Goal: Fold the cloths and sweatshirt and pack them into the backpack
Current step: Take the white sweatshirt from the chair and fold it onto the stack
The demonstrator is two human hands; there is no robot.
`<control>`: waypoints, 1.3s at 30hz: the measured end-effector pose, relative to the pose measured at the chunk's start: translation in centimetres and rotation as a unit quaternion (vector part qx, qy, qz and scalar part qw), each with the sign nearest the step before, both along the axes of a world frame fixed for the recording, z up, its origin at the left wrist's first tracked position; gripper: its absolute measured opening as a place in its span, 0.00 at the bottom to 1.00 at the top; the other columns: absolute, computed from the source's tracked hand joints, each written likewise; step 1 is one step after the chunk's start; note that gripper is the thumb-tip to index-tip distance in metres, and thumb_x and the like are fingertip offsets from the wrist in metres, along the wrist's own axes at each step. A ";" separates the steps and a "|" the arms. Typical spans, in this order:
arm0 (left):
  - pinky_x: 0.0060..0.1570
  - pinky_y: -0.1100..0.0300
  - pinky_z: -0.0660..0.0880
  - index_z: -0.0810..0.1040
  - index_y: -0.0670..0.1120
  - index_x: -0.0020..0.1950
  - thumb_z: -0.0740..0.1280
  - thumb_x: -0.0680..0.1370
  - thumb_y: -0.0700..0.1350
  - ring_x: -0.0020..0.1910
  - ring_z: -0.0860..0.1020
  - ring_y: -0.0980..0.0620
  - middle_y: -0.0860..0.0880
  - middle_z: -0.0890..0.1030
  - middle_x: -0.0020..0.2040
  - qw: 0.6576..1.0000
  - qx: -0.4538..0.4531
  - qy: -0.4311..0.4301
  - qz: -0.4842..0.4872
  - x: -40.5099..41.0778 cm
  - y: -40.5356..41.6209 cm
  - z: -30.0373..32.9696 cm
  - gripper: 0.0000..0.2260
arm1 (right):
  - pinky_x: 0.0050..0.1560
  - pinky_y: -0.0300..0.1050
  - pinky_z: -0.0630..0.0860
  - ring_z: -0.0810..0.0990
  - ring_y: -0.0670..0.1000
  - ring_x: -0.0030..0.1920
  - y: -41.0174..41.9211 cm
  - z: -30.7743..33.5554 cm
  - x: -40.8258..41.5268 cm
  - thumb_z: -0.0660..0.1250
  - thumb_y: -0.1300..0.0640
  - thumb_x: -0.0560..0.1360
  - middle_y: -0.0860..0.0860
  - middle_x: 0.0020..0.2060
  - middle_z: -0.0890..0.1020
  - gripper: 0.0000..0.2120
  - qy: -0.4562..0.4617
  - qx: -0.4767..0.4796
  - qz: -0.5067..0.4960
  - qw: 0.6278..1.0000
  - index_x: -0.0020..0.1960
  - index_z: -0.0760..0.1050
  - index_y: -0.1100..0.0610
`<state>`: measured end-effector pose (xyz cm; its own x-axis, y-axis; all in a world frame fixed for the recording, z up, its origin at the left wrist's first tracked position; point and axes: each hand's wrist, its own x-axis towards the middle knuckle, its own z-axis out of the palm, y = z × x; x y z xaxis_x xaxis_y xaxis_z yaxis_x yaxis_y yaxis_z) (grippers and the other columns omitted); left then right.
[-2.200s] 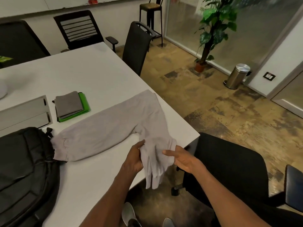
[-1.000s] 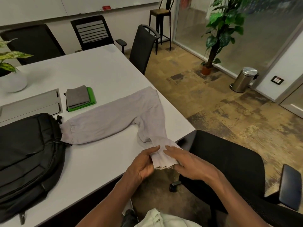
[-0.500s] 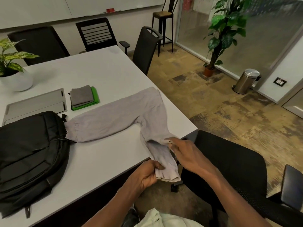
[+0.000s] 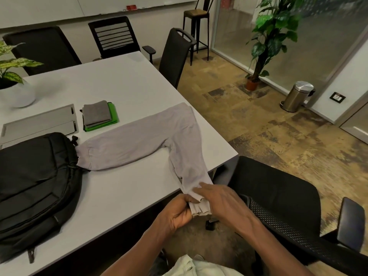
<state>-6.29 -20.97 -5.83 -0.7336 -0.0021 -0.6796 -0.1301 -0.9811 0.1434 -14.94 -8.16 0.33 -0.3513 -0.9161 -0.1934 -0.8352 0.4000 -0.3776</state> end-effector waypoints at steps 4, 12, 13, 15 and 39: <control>0.57 0.31 0.73 0.68 0.35 0.69 0.60 0.67 0.19 0.59 0.77 0.31 0.29 0.73 0.65 0.999 -0.021 0.039 -0.032 -0.3 -0.1 1.4 0.31 | 0.61 0.59 0.75 0.80 0.60 0.60 0.3 -0.7 -1.1 0.66 0.62 0.72 0.59 0.64 0.79 0.23 0.148 -0.060 0.001 0.987 0.66 0.75 0.53; 0.57 0.39 0.75 0.73 0.31 0.61 0.69 0.69 0.33 0.50 0.80 0.34 0.31 0.77 0.54 0.995 0.038 0.095 -0.014 -0.4 -0.2 0.4 0.21 | 0.69 0.62 0.66 0.74 0.61 0.67 -0.2 -1.3 0.4 0.73 0.49 0.72 0.62 0.69 0.73 0.36 0.053 -0.002 0.002 0.999 0.74 0.65 0.60; 0.60 0.40 0.74 0.73 0.32 0.64 0.65 0.74 0.40 0.53 0.79 0.34 0.31 0.76 0.57 0.994 0.028 0.103 -0.023 -0.4 -0.2 0.4 0.20 | 0.75 0.55 0.55 0.64 0.58 0.75 -0.1 -1.3 0.7 0.60 0.39 0.78 0.58 0.75 0.64 0.35 0.033 0.045 0.020 0.998 0.78 0.57 0.57; 0.68 0.44 0.66 0.72 0.33 0.67 0.60 0.79 0.52 0.59 0.76 0.35 0.32 0.75 0.61 0.992 0.044 0.113 -0.041 -0.4 -0.8 -0.1 0.25 | 0.77 0.50 0.45 0.54 0.53 0.78 0.6 -2.1 0.9 0.45 0.28 0.73 0.52 0.78 0.56 0.43 0.039 0.031 0.024 0.999 0.80 0.50 0.52; 0.51 0.52 0.76 0.78 0.42 0.37 0.62 0.79 0.56 0.42 0.80 0.46 0.49 0.80 0.37 0.670 -0.660 -0.290 -0.180 -6.6 -7.4 -1.6 0.20 | 0.45 0.45 0.78 0.83 0.51 0.44 -0.7 0.6 -2.0 0.82 0.61 0.61 0.51 0.48 0.83 0.24 0.150 -0.040 0.084 0.984 0.55 0.83 0.49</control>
<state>-12.93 -28.39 -7.45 -0.4623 -0.7745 -0.4317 -0.7329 0.0596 0.6777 -16.92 -8.87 0.95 -0.2240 -0.9742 -0.0287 -0.9658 0.2258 -0.1278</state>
